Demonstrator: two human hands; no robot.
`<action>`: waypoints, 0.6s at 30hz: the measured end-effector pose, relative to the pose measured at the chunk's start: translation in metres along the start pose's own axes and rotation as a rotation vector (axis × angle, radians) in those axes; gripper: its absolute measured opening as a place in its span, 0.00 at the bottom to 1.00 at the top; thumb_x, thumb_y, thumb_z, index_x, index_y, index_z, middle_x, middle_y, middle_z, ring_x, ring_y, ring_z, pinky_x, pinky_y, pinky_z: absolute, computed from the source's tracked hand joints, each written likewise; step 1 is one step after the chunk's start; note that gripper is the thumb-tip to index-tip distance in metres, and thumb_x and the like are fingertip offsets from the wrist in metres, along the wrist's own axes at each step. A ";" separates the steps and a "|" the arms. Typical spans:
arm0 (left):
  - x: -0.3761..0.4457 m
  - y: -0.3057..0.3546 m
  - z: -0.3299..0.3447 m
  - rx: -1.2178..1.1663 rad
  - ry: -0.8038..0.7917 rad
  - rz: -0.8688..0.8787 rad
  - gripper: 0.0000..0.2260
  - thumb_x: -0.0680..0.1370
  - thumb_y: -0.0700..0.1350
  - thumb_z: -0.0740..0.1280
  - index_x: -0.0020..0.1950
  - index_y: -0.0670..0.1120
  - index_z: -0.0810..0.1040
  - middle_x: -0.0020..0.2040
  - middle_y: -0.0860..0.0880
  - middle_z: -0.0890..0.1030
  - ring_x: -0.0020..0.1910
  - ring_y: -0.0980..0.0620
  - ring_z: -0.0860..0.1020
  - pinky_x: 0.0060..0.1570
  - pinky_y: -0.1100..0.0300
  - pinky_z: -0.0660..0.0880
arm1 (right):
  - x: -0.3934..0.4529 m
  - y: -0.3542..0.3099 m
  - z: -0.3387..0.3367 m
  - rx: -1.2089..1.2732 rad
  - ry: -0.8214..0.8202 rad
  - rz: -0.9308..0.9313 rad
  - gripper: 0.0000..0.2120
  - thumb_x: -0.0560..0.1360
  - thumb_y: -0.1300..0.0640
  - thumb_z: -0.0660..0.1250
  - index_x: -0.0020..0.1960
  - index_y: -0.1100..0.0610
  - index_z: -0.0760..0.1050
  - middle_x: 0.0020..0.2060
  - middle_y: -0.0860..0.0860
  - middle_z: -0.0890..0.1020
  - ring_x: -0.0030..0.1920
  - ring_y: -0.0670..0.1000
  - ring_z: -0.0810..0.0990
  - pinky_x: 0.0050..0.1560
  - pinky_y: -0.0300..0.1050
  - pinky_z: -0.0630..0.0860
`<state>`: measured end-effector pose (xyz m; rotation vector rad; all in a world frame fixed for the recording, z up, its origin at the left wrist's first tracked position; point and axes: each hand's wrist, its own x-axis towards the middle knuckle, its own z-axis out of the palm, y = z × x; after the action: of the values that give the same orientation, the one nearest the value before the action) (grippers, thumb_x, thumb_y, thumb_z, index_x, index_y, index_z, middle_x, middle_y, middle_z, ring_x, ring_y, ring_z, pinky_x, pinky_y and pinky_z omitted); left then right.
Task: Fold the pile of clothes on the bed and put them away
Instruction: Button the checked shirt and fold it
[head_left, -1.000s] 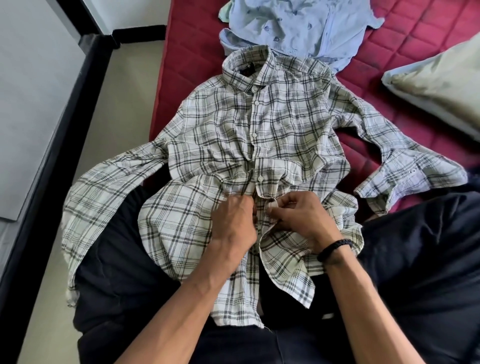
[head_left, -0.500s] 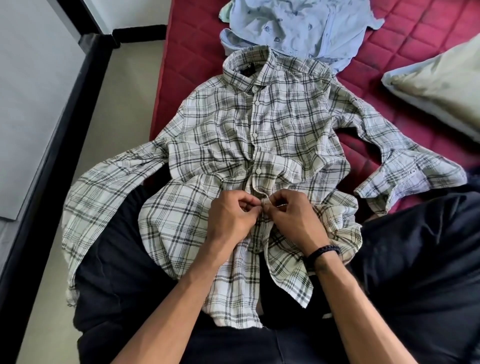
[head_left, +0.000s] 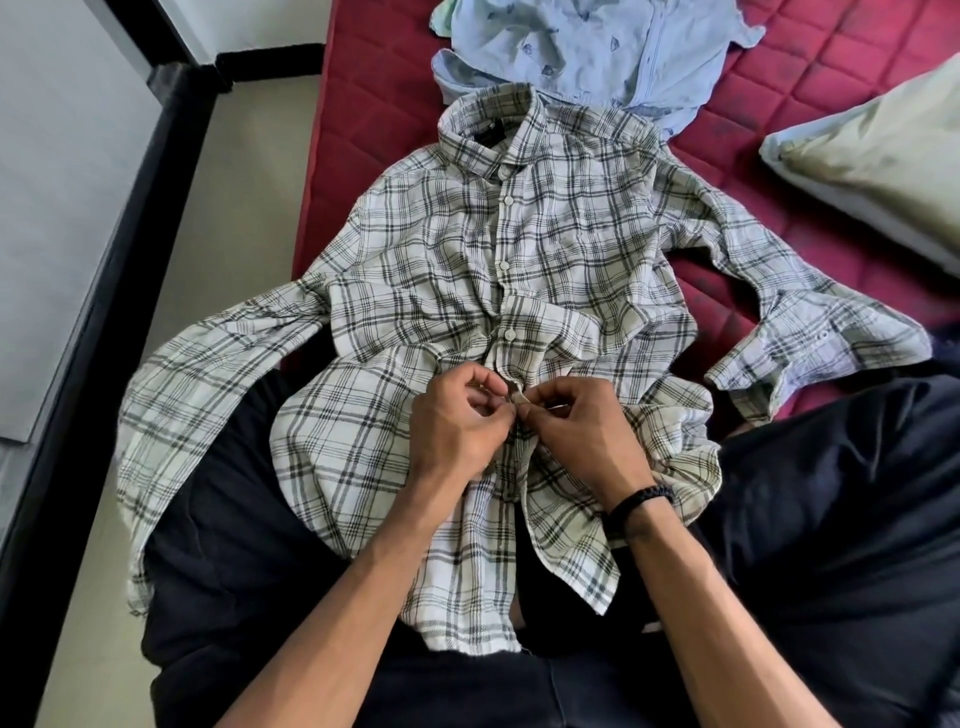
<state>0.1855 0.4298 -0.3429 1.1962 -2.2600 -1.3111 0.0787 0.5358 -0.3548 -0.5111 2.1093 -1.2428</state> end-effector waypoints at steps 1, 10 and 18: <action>0.001 -0.001 0.000 -0.012 -0.003 -0.013 0.10 0.74 0.44 0.78 0.51 0.50 0.80 0.42 0.55 0.84 0.36 0.59 0.84 0.34 0.57 0.83 | 0.000 -0.001 -0.001 -0.008 -0.002 0.005 0.05 0.76 0.56 0.77 0.43 0.52 0.83 0.35 0.49 0.86 0.29 0.43 0.81 0.29 0.40 0.77; 0.001 0.000 -0.001 -0.027 -0.031 -0.011 0.11 0.74 0.43 0.78 0.50 0.49 0.79 0.44 0.52 0.84 0.38 0.55 0.84 0.33 0.61 0.82 | -0.003 -0.006 -0.007 -0.086 -0.029 0.014 0.04 0.80 0.57 0.73 0.46 0.54 0.82 0.38 0.48 0.84 0.27 0.37 0.78 0.25 0.30 0.70; 0.001 -0.003 0.001 0.010 -0.015 0.060 0.10 0.74 0.44 0.78 0.48 0.51 0.77 0.43 0.54 0.83 0.37 0.57 0.83 0.36 0.56 0.83 | 0.000 -0.002 -0.007 -0.093 0.013 0.034 0.05 0.77 0.54 0.75 0.44 0.53 0.81 0.35 0.48 0.84 0.27 0.39 0.76 0.27 0.33 0.71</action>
<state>0.1854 0.4289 -0.3460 1.1159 -2.2968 -1.2921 0.0740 0.5392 -0.3501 -0.5065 2.1852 -1.1359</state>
